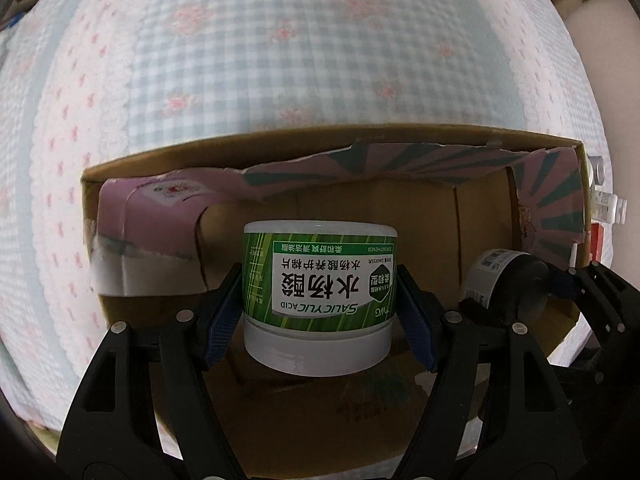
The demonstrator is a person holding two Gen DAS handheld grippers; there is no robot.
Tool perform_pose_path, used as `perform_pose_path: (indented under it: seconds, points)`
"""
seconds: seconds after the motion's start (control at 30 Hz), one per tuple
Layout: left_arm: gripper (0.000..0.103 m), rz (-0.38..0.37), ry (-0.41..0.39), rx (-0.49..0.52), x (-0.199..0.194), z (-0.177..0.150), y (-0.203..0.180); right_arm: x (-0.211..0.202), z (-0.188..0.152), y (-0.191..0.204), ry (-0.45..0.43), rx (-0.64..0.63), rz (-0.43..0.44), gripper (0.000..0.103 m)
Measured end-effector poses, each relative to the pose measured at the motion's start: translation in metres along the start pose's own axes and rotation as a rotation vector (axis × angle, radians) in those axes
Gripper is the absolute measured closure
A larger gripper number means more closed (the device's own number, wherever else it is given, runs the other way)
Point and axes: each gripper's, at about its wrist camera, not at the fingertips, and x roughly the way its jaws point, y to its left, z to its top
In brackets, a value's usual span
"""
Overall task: Organize rigid objects
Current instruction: 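Lower the green jar into the box with the left tool while the right tool places the black tin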
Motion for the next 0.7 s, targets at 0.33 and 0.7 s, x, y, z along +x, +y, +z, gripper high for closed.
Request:
perform_pose_path:
  seconds: [0.33,0.7]
  points:
    - [0.0,-0.023,-0.069,0.021,-0.025,0.0,-0.014,-0.004,-0.017,0.007,0.003,-0.059,0.053,0.0]
    - [0.0,-0.037,-0.123,-0.001,-0.062,-0.02,-0.012,-0.037,-0.051,0.008,-0.068,0.002,0.061,0.0]
